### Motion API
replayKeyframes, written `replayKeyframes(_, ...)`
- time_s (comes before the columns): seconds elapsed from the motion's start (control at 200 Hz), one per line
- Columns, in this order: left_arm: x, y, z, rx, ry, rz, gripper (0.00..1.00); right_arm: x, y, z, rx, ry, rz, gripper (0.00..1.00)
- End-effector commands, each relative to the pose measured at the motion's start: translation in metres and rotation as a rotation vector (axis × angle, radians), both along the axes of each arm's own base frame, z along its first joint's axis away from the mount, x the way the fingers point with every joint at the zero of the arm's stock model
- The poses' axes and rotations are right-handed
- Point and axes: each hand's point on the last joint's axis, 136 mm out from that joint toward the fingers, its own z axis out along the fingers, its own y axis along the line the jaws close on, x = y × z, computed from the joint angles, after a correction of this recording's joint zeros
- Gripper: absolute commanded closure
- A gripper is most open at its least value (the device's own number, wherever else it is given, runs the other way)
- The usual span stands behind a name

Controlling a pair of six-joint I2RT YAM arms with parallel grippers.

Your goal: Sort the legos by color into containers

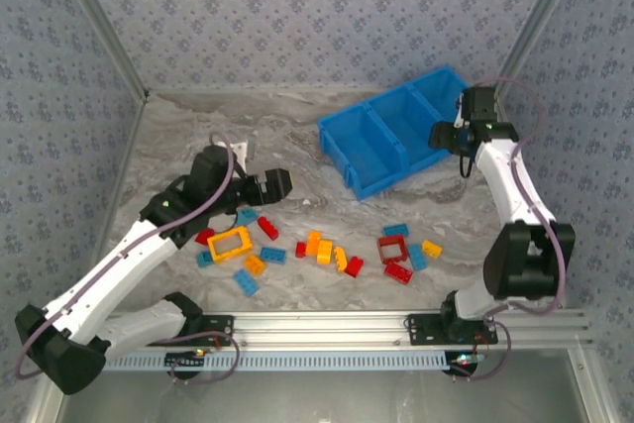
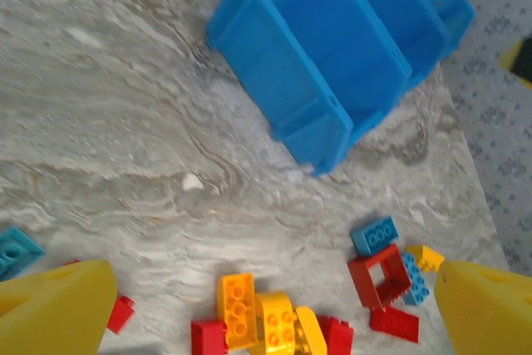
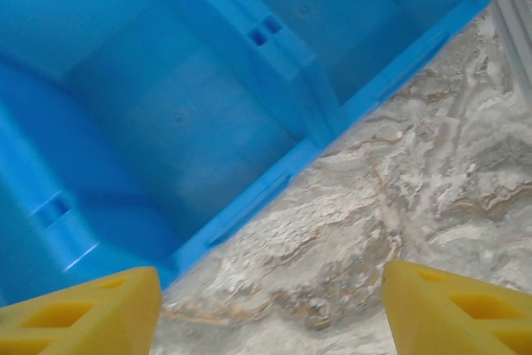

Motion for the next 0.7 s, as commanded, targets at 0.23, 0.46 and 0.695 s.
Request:
replayKeyframes(0.23,-0.012,-0.039,0.007,-0.014,-0.124,-0.026,0.02,0.063,-0.017,-0.02,-0.061,0.12,0.072,0.27)
replayKeyframes(0.46,-0.009,-0.06,0.003,-0.002,-0.12,-0.071,0.02,0.095,-0.018,-0.047,-0.083,0.21,0.123,0.27)
replayKeyframes(0.695,-0.003,-0.065,-0.006,0.046,-0.096,-0.075,0.02,0.116,-0.015,-0.07,-0.082,0.258,0.14,0.36)
